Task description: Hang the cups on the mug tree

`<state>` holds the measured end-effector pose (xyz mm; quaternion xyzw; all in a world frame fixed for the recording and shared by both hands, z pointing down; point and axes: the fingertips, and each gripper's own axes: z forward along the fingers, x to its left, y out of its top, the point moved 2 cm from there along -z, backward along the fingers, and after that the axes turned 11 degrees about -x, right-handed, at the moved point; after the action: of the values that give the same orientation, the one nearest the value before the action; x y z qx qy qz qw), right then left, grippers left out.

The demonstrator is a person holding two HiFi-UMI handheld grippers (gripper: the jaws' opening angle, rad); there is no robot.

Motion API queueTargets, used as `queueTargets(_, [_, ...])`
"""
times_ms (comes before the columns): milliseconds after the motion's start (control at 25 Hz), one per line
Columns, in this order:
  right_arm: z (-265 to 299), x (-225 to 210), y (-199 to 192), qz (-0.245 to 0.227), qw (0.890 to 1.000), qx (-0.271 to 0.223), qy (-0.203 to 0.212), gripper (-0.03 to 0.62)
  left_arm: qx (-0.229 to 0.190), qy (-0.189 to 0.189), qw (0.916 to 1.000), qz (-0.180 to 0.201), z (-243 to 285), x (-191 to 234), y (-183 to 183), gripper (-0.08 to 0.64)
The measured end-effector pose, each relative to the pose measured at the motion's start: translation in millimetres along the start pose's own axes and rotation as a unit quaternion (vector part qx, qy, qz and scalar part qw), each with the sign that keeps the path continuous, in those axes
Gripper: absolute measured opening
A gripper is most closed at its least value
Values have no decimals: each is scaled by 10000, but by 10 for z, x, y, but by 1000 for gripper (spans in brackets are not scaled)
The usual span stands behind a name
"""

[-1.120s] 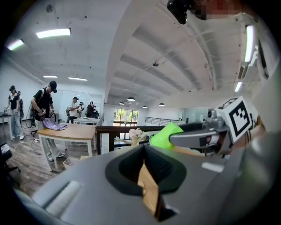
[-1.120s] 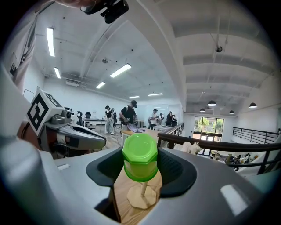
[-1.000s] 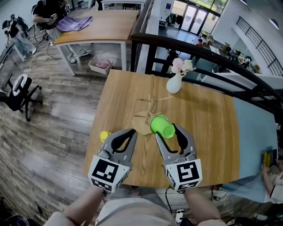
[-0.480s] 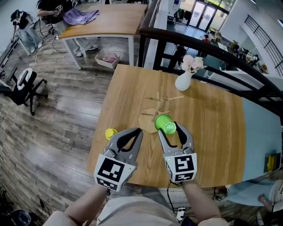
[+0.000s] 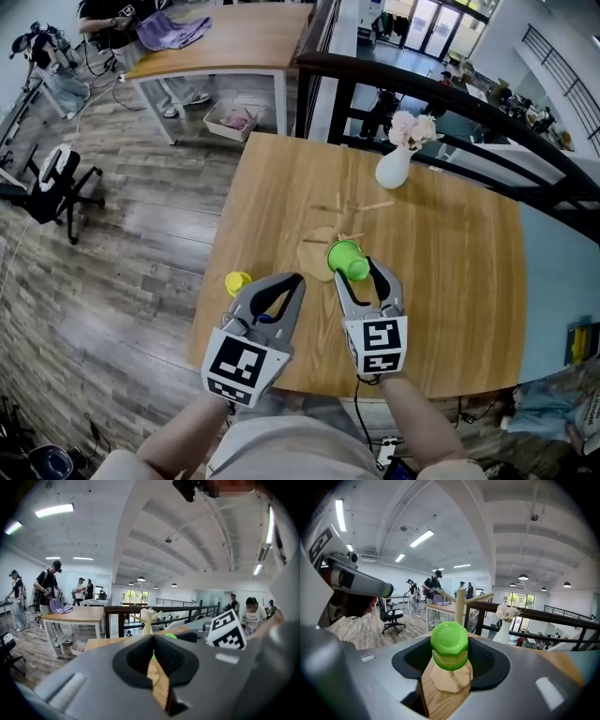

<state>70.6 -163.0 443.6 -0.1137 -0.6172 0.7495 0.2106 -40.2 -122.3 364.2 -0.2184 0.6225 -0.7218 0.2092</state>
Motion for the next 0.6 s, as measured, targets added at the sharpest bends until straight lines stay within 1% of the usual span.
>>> queueTargets(360, [168,-30,-264,56,9997,214,-97,242,90,39,9999,-73,7,24,-99,2])
queueTargets(600, [242,47,-341,-4,9994,352,0,250,124,91,9998,-94,-11,24,-136,2])
